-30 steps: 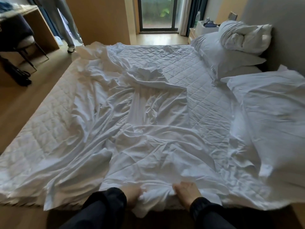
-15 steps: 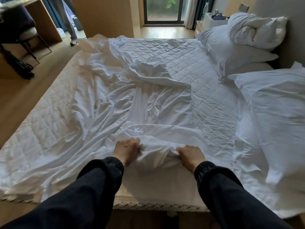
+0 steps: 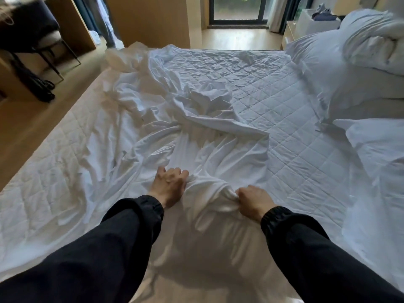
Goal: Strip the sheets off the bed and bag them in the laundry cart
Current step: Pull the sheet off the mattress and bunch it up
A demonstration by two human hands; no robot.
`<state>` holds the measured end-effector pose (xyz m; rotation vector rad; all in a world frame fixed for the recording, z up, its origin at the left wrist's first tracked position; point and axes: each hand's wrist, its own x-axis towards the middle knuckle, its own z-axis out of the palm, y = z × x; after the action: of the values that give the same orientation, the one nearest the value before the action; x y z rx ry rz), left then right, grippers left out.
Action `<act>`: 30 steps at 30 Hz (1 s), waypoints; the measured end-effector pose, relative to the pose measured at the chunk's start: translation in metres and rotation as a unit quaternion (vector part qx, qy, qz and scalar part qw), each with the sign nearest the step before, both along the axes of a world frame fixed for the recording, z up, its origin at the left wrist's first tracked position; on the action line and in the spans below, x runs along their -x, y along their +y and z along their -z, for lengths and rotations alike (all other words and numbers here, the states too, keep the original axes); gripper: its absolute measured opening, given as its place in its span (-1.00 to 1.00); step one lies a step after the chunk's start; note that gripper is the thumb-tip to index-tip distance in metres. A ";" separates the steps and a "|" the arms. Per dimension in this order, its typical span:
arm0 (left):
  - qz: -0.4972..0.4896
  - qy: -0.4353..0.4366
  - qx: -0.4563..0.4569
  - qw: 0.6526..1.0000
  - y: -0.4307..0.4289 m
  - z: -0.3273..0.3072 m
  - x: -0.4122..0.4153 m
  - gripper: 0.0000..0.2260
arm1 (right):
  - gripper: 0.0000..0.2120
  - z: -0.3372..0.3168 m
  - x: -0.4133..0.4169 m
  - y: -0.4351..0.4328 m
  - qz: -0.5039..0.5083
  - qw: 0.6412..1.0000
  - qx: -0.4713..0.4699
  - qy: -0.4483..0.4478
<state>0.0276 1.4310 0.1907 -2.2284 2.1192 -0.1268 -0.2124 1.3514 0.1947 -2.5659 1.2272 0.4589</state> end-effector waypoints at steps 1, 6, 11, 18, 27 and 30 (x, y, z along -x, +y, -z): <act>-0.007 0.001 0.011 1.000 -0.021 -0.003 -0.004 -0.93 | -0.80 -0.003 -0.005 -0.020 0.003 1.000 0.006 -0.003; -0.107 -0.008 0.026 0.994 -0.112 -0.019 -0.019 -0.72 | -0.73 -0.007 -0.036 -0.113 0.029 0.987 0.140 -0.077; -0.081 0.050 -0.066 0.993 -0.109 0.022 -0.012 -0.56 | -0.67 0.024 -0.045 -0.113 0.001 0.992 0.103 -0.077; 0.006 0.071 -0.295 0.953 -0.020 0.095 -0.004 -0.13 | -0.07 0.117 -0.009 -0.035 -0.014 0.986 -0.158 0.051; 0.033 -0.019 -0.238 0.971 0.040 0.149 0.012 0.09 | 0.02 0.173 0.001 0.063 0.014 0.999 0.033 0.019; -0.019 -0.029 -0.234 0.972 0.039 0.158 0.017 -0.13 | -0.11 0.188 0.006 0.062 0.052 0.997 0.047 0.027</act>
<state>0.0106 1.4697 0.0327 -1.9553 1.8349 0.2776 -0.2182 1.4132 0.0070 -2.5650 1.4260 0.4611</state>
